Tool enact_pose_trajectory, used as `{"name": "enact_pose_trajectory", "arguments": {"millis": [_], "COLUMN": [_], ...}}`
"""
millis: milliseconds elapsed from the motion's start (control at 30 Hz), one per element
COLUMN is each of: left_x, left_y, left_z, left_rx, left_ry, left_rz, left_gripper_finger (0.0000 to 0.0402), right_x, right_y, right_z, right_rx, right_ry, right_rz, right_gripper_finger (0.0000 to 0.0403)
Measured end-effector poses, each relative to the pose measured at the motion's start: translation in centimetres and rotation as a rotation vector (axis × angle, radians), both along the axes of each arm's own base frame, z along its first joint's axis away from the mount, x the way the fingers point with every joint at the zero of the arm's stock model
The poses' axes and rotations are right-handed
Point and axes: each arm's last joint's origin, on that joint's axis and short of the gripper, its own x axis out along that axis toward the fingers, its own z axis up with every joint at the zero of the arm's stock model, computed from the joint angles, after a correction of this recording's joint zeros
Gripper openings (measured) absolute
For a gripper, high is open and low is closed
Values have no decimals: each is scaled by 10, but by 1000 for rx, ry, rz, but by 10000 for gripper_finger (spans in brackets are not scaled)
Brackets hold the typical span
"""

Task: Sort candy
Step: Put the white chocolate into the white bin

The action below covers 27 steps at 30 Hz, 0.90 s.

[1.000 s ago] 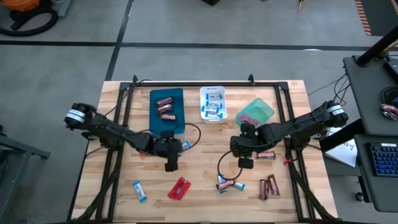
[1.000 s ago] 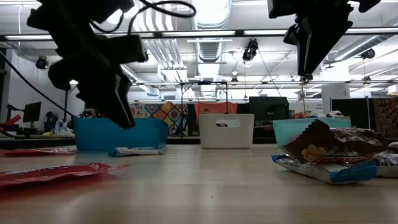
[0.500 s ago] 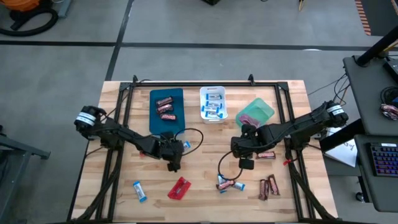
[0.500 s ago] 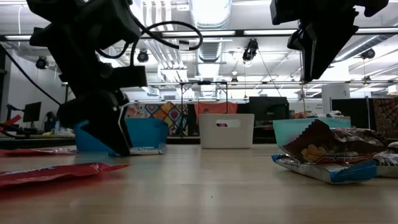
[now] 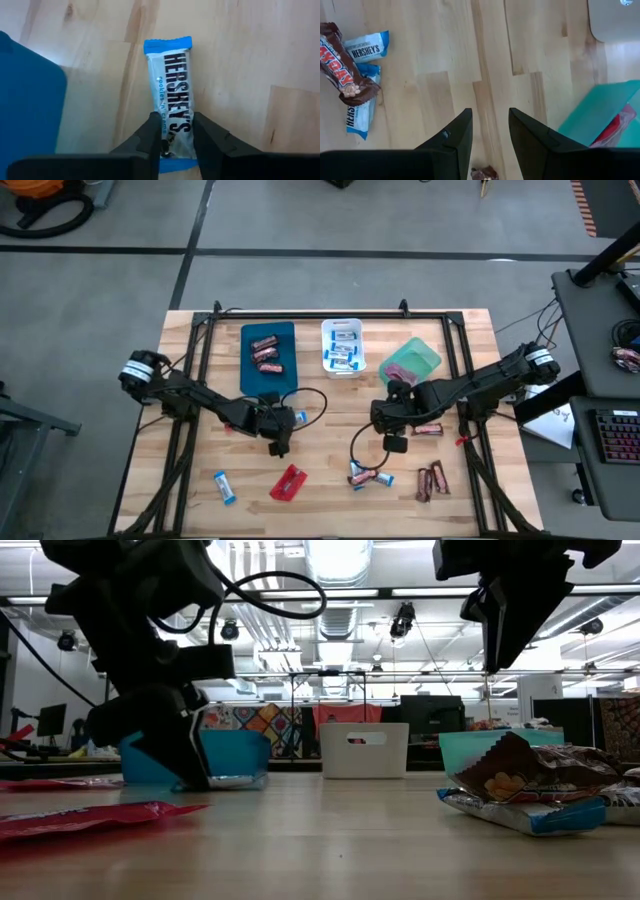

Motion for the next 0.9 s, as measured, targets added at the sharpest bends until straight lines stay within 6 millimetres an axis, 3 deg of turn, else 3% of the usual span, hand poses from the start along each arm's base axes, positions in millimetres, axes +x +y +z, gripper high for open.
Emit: {"name": "enact_pose_trajectory", "arguments": {"millis": [233, 467, 633, 767, 900], "left_x": [-6, -10, -11, -15, -16], "left_y": [1, 4, 7, 8, 6], "left_z": [16, 63, 91, 99, 91], "left_rx": [-27, -44, -114, -119, -159], "left_ry": [-18, -214, -378, -406, -340], "left_rz": [-54, -196, -247, -248, -280], "left_gripper_finger": [59, 53, 48, 47, 47], "right_x": [11, 32, 44, 47, 48], "right_y": [3, 9, 10, 9, 8], "right_z": [-7, -19, -19, -16, -16], "right_rx": [-2, -97, -310, -367, -332], "right_ry": [-119, -438, -714, -805, -809], "right_rz": [110, 395, 503, 534, 493], "right_gripper_finger": [118, 118, 118, 118, 118]}}
